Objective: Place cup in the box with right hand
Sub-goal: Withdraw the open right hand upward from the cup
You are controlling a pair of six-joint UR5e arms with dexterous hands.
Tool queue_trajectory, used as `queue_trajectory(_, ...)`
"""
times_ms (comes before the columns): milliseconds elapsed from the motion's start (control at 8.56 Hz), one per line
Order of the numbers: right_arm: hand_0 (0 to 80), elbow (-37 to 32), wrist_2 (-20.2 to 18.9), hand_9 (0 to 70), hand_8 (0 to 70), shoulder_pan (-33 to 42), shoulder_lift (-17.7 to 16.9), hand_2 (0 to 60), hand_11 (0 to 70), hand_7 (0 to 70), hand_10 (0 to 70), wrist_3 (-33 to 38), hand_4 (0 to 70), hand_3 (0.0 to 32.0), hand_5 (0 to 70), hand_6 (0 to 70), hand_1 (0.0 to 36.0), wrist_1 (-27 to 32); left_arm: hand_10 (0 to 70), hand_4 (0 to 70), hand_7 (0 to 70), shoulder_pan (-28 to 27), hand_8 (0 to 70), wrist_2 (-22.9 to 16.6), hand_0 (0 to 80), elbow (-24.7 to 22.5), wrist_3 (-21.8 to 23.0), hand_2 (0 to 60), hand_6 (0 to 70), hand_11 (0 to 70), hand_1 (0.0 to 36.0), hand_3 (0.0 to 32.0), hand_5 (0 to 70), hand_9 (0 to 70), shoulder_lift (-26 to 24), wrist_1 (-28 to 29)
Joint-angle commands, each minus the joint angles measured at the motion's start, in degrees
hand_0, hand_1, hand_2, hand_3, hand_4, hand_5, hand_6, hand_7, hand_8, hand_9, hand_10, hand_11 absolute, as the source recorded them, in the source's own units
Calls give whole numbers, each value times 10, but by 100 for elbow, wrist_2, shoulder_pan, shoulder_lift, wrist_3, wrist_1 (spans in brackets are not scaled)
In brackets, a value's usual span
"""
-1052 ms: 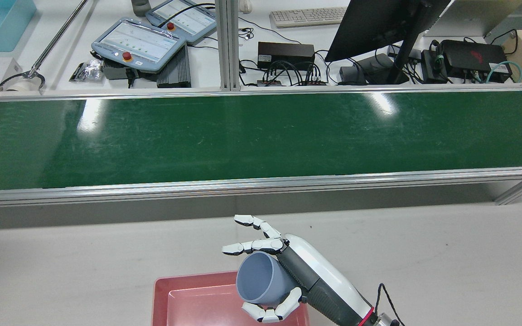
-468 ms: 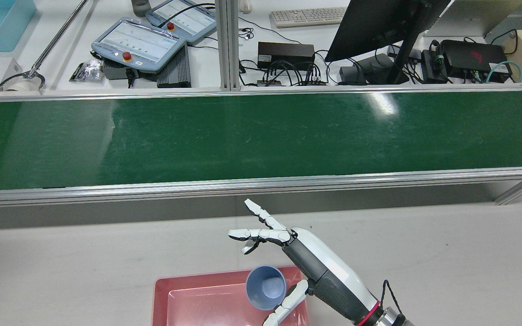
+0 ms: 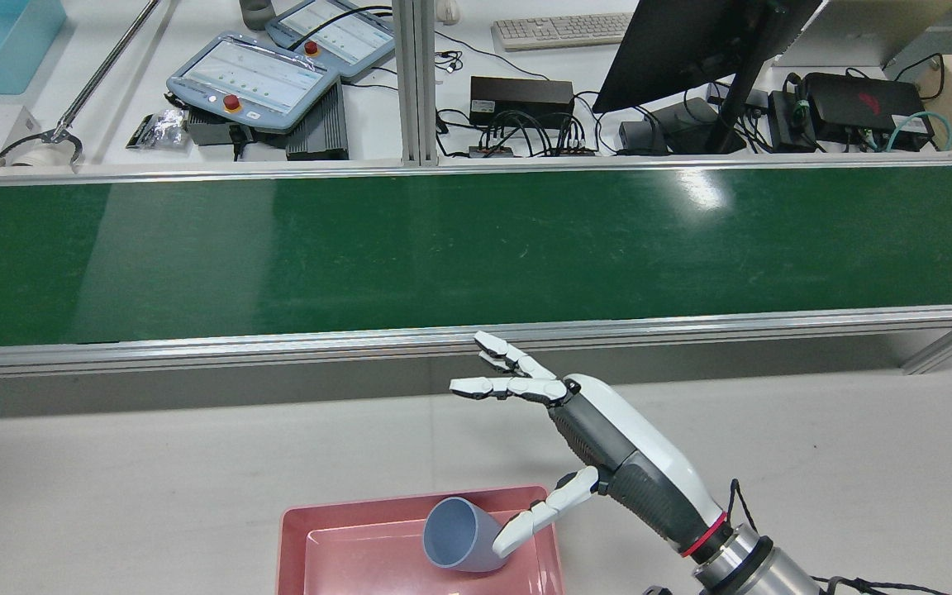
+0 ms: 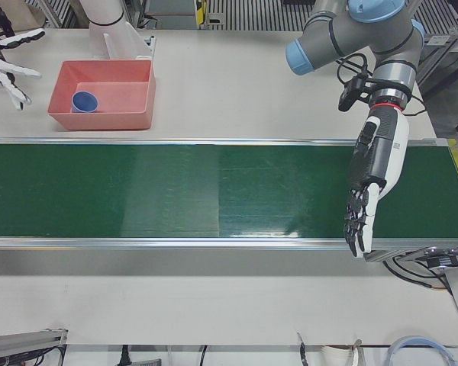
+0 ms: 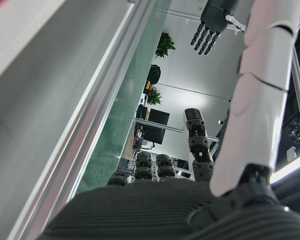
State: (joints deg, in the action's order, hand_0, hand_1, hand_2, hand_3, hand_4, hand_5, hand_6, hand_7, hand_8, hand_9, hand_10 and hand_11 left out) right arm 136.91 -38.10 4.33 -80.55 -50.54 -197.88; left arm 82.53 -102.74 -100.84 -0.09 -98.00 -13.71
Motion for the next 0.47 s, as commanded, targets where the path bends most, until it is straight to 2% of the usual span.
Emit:
queue_trajectory(0, 563, 406, -110, 157, 91, 1337, -1414, 37, 32, 118, 8, 1479, 87, 0, 69, 43, 160, -66, 0, 0, 0, 0, 0, 0, 0, 3, 0, 0, 0, 0, 0, 0, 0, 0, 0, 0)
queue_trajectory(117, 564, 319, -571, 157, 91, 1977, -1768, 40, 32, 120, 7, 1869, 93, 0, 69, 44, 162, -75, 0, 0, 0, 0, 0, 0, 0, 3, 0, 0, 0, 0, 0, 0, 0, 0, 0, 9)
queue_trajectory(234, 553, 110, -1359, 157, 91, 2967, -1832, 72, 35, 119, 10, 1977, 76, 0, 69, 44, 182, -75, 0, 0, 0, 0, 0, 0, 0, 3, 0, 0, 0, 0, 0, 0, 0, 0, 0, 9)
queue_trajectory(351, 572, -423, -2124, 157, 90, 3769, -1772, 14, 40, 120, 13, 2448, 122, 0, 68, 44, 142, -58, 0, 0, 0, 0, 0, 0, 0, 3, 0, 0, 0, 0, 0, 0, 0, 0, 0, 9)
